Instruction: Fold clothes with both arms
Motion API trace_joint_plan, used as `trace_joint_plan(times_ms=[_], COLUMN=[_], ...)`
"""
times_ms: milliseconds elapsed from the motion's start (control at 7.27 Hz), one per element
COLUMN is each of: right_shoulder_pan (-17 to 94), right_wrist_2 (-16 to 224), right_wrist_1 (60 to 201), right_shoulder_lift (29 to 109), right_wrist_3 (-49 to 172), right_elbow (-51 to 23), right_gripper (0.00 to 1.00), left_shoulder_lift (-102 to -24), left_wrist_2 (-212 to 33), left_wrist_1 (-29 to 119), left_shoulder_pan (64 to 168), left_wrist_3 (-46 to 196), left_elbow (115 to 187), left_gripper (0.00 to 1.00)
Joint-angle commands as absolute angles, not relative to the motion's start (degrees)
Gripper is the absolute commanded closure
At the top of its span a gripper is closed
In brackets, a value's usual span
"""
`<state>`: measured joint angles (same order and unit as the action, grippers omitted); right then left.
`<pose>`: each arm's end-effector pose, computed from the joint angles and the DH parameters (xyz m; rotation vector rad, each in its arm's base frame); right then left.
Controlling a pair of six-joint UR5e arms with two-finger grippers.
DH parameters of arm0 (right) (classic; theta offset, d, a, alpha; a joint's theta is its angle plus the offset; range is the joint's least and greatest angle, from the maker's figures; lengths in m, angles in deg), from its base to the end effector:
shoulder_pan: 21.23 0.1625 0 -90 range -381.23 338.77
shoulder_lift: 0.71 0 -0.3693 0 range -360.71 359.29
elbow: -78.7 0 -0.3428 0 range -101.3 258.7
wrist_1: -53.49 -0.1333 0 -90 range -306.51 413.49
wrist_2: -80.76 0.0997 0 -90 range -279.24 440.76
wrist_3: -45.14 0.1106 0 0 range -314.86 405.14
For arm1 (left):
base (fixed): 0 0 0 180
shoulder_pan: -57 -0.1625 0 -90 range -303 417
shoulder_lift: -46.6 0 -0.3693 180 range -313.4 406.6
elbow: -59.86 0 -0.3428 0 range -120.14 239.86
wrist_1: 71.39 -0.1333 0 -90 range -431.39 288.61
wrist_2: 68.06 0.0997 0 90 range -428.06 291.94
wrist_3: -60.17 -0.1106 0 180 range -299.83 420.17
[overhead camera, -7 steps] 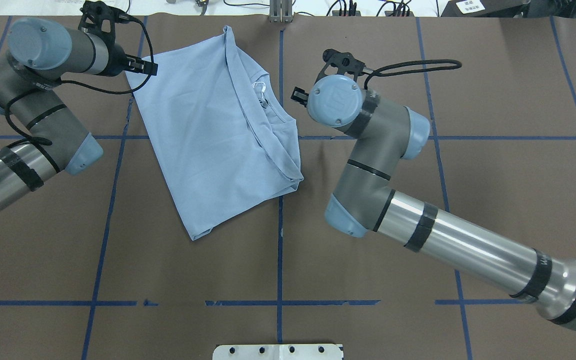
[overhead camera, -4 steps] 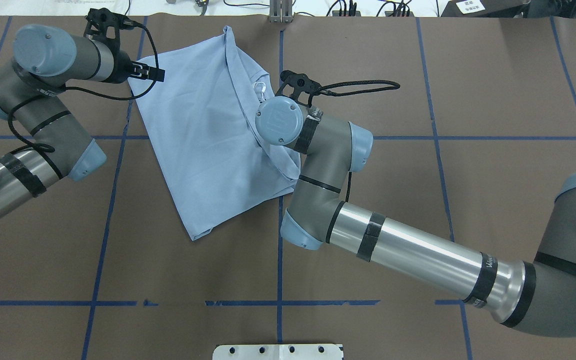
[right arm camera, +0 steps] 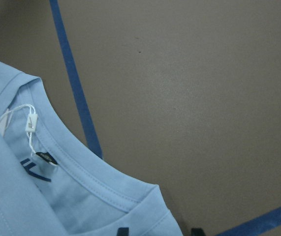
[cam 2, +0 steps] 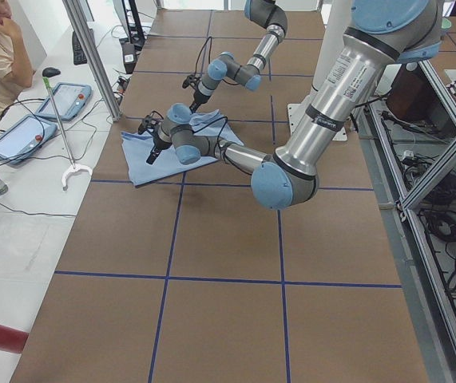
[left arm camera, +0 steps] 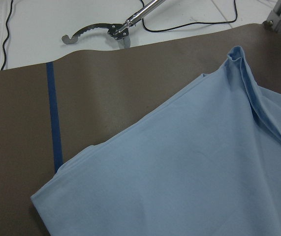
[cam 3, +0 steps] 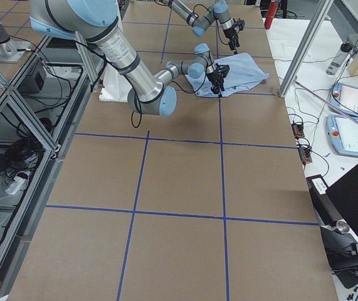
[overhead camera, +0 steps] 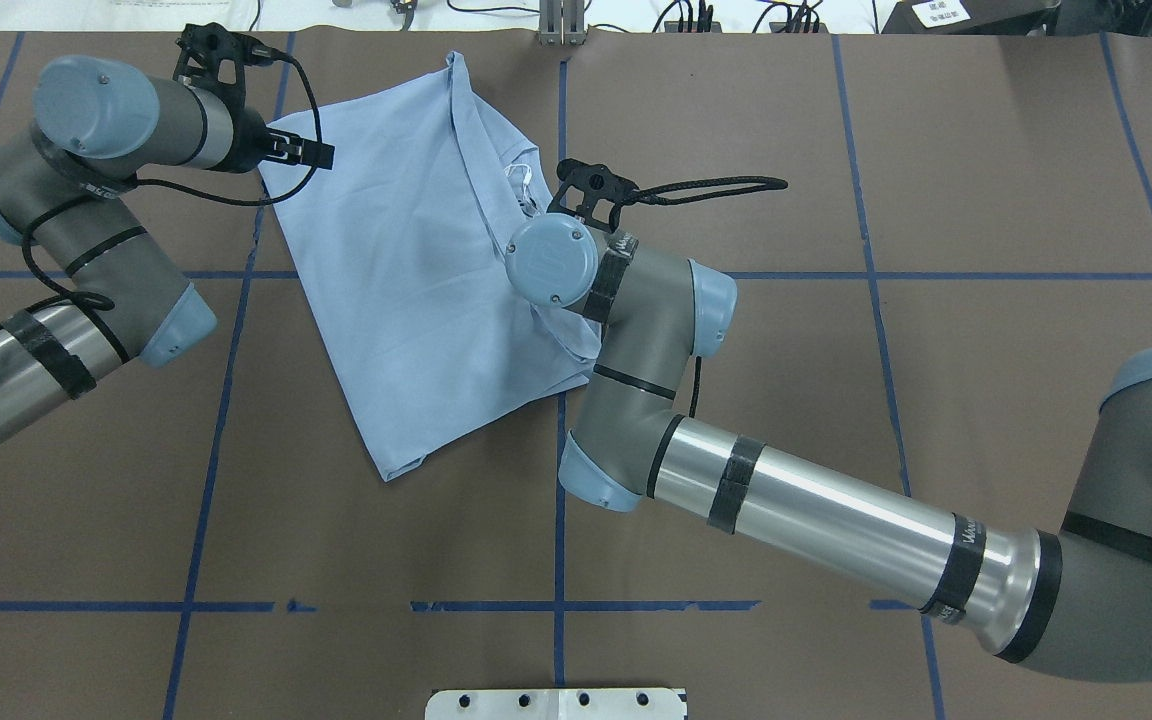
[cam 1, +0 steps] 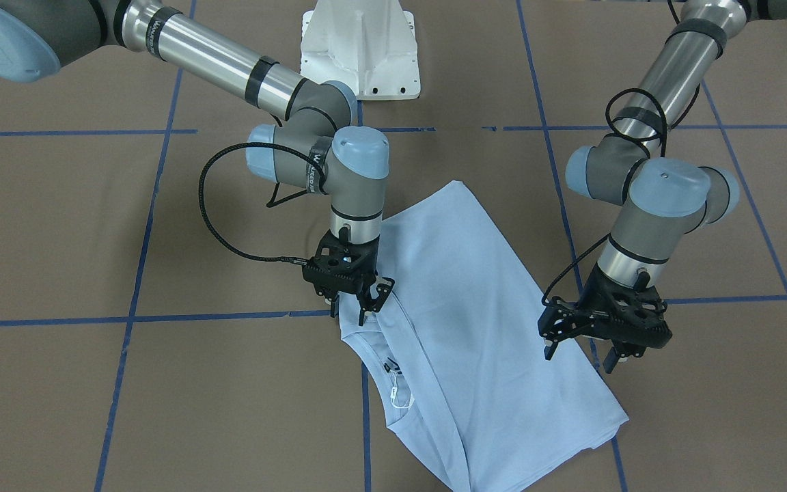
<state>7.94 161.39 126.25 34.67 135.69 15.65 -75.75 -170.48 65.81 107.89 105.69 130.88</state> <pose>-0.5832 -0.4988 0.2240 0.3482 -0.7293 0.5547 0.3403 -0.5922 0.3615 0.6461 0.8533 0.0136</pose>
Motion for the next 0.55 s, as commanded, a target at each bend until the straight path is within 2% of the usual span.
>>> trace_joint_plan(times_ms=[0, 137, 412], right_shoulder_pan=[7.86, 7.86, 7.94], right_wrist_2=[161.36, 161.36, 161.45], right_wrist_1=[126.26, 126.35, 127.48], right_shoulder_lift=[34.8, 34.71, 34.8], right_wrist_3=[134.36, 133.65, 132.59], right_elbow=[15.68, 15.68, 14.81], right_gripper=[0.87, 1.0, 1.0], left_shoulder_lift=[-75.75, -75.75, -75.66], left_wrist_2=[-170.45, -170.45, -170.45], left_wrist_1=[65.81, 65.81, 65.81], left_shoulder_pan=[107.8, 107.71, 107.71], left_wrist_3=[105.69, 105.69, 105.78], left_elbow=[130.88, 130.88, 130.88], left_gripper=[0.0, 0.0, 0.0])
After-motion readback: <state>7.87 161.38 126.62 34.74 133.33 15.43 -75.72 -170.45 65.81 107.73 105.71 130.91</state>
